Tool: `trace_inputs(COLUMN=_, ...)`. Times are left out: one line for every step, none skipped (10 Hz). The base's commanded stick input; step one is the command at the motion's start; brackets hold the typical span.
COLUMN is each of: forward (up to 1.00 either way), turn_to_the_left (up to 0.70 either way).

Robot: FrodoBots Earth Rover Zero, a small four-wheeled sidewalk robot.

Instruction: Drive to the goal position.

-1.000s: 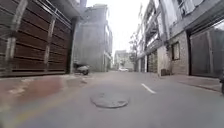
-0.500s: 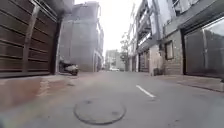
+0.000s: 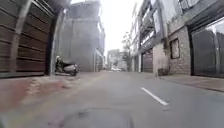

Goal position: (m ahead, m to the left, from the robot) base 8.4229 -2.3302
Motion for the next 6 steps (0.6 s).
trace_inputs(forward=1.00, turn_to_the_left=0.00)
trace_inputs(forward=1.00, turn_to_the_left=0.00)
trace_inputs(forward=1.00, turn_to_the_left=0.00)
trace_inputs(forward=1.00, turn_to_the_left=0.00)
trace_inputs(forward=1.00, turn_to_the_left=0.00)
trace_inputs(forward=1.00, turn_to_the_left=0.00)
